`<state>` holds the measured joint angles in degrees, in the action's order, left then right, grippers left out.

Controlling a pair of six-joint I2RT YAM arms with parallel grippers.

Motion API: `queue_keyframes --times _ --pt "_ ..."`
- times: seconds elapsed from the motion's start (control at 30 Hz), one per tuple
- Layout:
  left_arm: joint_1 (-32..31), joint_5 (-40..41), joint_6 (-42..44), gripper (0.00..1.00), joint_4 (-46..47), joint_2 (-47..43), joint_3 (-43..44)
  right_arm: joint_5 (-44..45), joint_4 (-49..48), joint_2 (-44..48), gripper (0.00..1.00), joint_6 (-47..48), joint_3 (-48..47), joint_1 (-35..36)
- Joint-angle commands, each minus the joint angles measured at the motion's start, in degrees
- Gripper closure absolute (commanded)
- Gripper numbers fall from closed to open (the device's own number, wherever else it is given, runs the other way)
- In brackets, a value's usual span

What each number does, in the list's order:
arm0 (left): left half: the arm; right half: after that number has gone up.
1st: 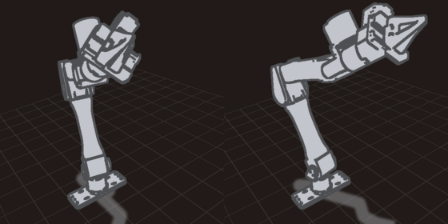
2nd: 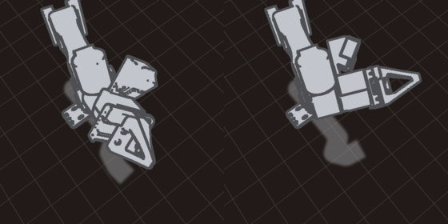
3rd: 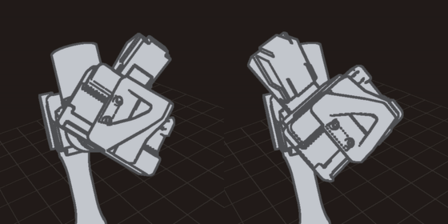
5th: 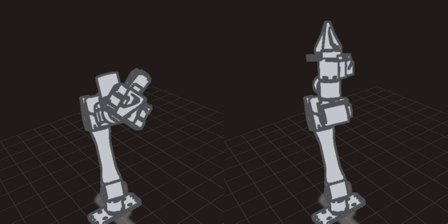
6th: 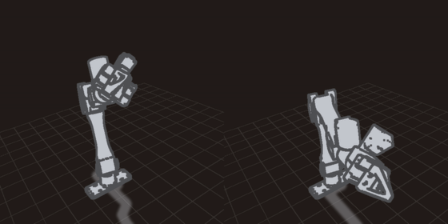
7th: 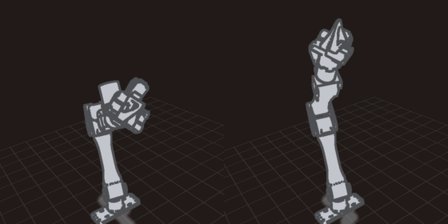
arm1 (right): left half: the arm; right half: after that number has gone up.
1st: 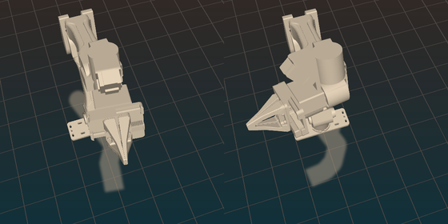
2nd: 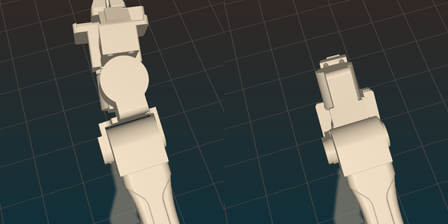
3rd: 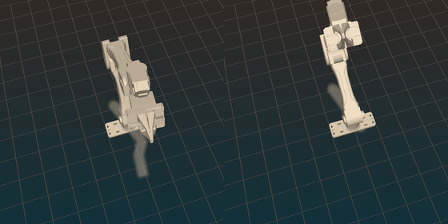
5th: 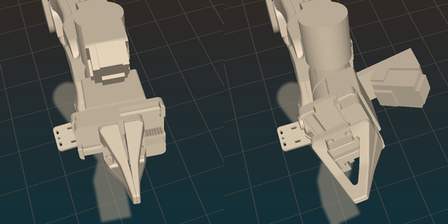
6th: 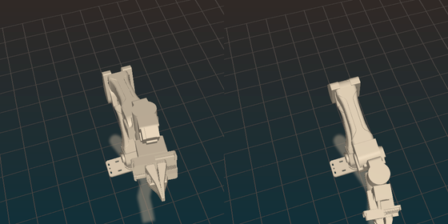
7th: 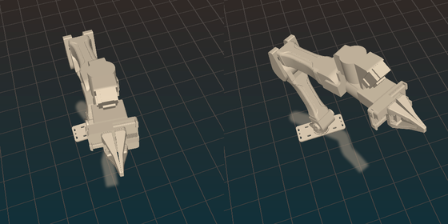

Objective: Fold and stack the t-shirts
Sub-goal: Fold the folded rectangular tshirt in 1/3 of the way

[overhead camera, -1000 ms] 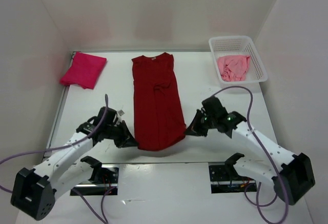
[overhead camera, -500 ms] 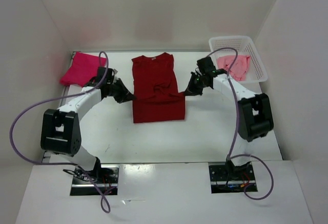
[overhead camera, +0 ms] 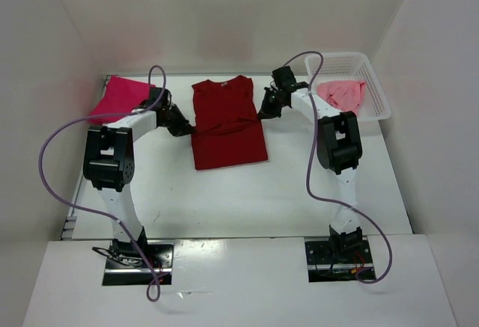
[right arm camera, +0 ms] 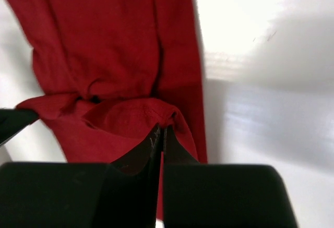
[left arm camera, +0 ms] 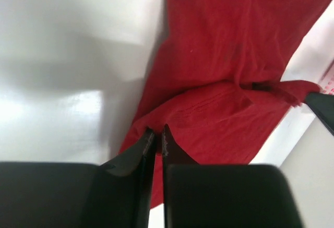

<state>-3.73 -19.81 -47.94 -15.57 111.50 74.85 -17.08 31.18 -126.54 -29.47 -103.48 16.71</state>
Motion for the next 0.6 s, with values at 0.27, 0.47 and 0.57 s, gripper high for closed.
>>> queue_keyframes --times 0.27,0.47,0.57 --pt "2.1 0.9 0.7 0.42 6.6 -7.9 2.1 5.4 1.6 4.4 0.62 1.3 -5.1 -0.9" --pt "-3.2 0.1 -1.6 0.53 10.3 -16.3 -6.4 2.2 -2.6 12.7 0.73 1.3 3.9 2.5" --pt "-9.5 0.1 -5.2 0.55 14.2 -16.3 -12.8 1.5 -3.1 11.0 0.98 1.3 5.2 7.3"
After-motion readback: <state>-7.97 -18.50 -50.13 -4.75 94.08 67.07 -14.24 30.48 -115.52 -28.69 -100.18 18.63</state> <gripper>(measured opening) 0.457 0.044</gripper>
